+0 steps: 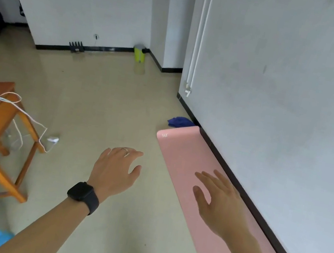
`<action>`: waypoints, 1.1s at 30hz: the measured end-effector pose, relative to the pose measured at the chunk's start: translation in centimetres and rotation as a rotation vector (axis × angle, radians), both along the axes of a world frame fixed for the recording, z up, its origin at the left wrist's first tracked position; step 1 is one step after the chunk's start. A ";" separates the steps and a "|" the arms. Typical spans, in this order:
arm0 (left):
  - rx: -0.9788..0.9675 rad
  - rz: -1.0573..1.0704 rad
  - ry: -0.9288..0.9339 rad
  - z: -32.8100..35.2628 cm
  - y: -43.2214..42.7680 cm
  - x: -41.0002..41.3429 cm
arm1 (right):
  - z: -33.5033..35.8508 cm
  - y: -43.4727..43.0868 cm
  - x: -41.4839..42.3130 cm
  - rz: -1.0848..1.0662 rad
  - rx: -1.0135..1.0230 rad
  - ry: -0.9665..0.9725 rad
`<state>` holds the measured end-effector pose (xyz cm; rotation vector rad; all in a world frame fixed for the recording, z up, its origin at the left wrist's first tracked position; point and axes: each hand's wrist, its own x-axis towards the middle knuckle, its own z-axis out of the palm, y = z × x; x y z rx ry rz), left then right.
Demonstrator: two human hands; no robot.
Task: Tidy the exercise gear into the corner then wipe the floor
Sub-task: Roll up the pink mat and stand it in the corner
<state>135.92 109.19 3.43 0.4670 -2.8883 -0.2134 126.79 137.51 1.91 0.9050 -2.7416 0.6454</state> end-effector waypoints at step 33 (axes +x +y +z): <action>0.035 -0.294 -0.294 -10.3 -47.2 -64.1 | -9.9 -44.6 -54.6 -0.301 0.187 -0.392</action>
